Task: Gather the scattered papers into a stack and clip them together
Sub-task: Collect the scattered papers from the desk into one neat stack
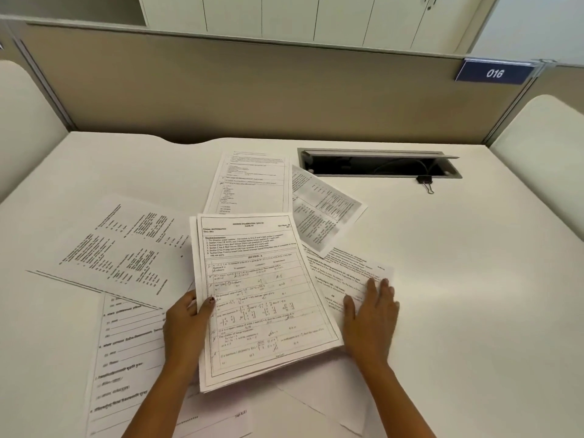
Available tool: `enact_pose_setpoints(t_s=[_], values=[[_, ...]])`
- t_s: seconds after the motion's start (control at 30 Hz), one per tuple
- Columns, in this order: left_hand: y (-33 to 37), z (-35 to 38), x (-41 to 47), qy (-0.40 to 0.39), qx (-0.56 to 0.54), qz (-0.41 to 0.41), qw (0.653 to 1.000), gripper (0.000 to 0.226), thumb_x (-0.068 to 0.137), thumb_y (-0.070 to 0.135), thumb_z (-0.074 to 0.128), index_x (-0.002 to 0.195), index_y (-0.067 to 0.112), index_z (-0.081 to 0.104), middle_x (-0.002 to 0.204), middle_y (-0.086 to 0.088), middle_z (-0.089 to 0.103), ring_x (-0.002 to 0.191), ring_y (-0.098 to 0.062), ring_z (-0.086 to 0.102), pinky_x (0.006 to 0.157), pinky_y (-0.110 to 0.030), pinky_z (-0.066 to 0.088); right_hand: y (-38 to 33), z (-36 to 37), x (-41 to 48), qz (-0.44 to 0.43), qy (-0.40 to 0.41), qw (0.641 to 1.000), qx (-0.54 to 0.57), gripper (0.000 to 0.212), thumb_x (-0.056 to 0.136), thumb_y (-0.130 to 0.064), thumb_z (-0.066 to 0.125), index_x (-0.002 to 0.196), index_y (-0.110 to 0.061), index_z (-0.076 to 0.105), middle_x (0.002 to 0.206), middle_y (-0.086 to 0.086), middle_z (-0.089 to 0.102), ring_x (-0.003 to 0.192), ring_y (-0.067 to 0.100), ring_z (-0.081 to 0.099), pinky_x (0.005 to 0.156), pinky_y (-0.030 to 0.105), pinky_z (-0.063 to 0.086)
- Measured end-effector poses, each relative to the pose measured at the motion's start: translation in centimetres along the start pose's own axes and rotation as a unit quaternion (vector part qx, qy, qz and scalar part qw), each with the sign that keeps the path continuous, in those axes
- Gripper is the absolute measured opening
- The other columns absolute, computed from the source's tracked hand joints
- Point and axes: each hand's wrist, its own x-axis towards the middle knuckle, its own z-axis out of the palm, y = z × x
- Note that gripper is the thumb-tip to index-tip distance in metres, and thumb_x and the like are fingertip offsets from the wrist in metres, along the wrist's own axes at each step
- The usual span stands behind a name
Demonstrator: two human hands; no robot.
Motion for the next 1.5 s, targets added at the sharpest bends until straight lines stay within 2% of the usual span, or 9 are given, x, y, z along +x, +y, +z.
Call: enact_pose_setpoints(t_s=[0.23,0.37,0.47,0.57,0.67,0.87,1.03,1.3,1.5], values=[[-0.1,1.1,-0.4,-0.065,0.005,-0.033,0.997,0.019,0.088,0.018,0.061,0.107,0.02,0.06,0.103,-0.003,0.067,0.094,-0.021,0.063,0.086,-0.037,0.05,0.9,-2.8,3.0,-0.06,-0.071,0.982,0.166,0.037,0.093,-0.024,0.056,0.128,-0.014,0.054,0.149,0.004,0.039,0.143,0.024,0.026,0.115,0.03,0.015],[0.9,3.2,-1.4,-0.1,0.021,-0.036,0.994,0.052,0.087,0.028,0.063,0.135,0.018,0.046,0.125,-0.004,0.061,0.111,-0.024,0.06,0.097,-0.047,0.048,-0.7,-5.4,1.2,0.028,-0.086,0.942,0.324,0.026,0.094,-0.035,0.051,0.109,-0.02,0.066,0.11,-0.005,0.065,0.1,0.008,0.056,0.088,0.021,0.042],[1.5,5.4,-2.6,-0.1,0.029,-0.011,0.995,0.051,0.09,0.025,0.059,0.138,0.015,0.043,0.132,-0.004,0.056,0.119,-0.024,0.055,0.1,-0.045,0.045,-1.0,-5.6,0.4,0.062,-0.09,0.952,0.285,0.032,0.093,-0.044,0.05,0.082,-0.017,0.064,0.082,-0.004,0.065,0.078,0.016,0.059,0.069,0.024,0.048],[1.8,7.5,-3.9,-0.101,0.046,0.011,0.994,0.038,0.092,0.022,0.055,0.129,0.013,0.052,0.117,0.001,0.063,0.111,-0.021,0.059,0.088,-0.03,0.051,-0.6,-5.3,0.4,0.105,-0.016,0.991,0.081,0.039,0.088,-0.046,0.055,0.101,-0.011,0.065,0.114,0.01,0.062,0.107,0.033,0.055,0.095,0.047,0.045],[2.3,9.3,-4.7,-0.099,0.124,0.065,0.985,0.028,0.091,0.016,0.055,0.119,0.011,0.057,0.11,0.0,0.059,0.103,-0.017,0.058,0.074,-0.012,0.041,-0.8,-5.8,0.0,0.177,-0.054,0.983,0.01,0.04,0.089,-0.038,0.058,0.116,-0.01,0.057,0.138,0.016,0.035,0.125,0.039,0.031,0.104,0.05,0.029],[2.5,11.1,-6.0,-0.091,0.302,0.136,0.939,0.049,0.089,0.019,0.058,0.132,0.008,0.036,0.142,-0.012,0.027,0.127,-0.027,0.03,0.101,-0.029,0.034,-1.2,-6.4,-0.7,0.169,-0.07,0.981,0.064,0.041,0.089,-0.028,0.06,0.121,-0.005,0.05,0.133,0.019,0.041,0.113,0.039,0.05,0.092,0.044,0.046],[2.8,11.4,-6.3,-0.118,0.266,0.126,0.948,0.054,0.089,0.018,0.058,0.135,0.011,0.031,0.137,-0.01,0.036,0.12,-0.023,0.041,0.09,-0.021,0.037,-1.5,-7.2,-1.1,0.165,-0.098,0.973,0.128,0.036,0.089,-0.025,0.059,0.119,-0.008,0.051,0.123,0.011,0.061,0.105,0.034,0.061,0.088,0.04,0.051],[2.5,10.5,-5.4,-0.128,0.181,0.106,0.969,0.042,0.088,0.018,0.059,0.128,0.011,0.045,0.123,-0.004,0.048,0.101,-0.008,0.043,0.087,-0.017,0.037,-3.2,-11.2,-2.2,0.015,0.084,0.991,0.106,0.003,0.094,-0.022,0.053,0.095,-0.019,0.052,0.08,-0.002,0.064,0.062,0.019,0.057,0.062,0.032,0.05],[2.3,10.3,-5.0,-0.105,0.143,0.107,0.978,0.033,0.093,0.02,0.053,0.124,0.011,0.051,0.118,-0.002,0.052,0.097,-0.01,0.051,0.084,-0.019,0.038,-4.6,-14.4,-2.4,-0.031,0.202,0.976,0.08,0.005,0.092,-0.018,0.057,0.094,-0.021,0.061,0.069,-0.005,0.059,0.057,0.02,0.048,0.058,0.026,0.036]])
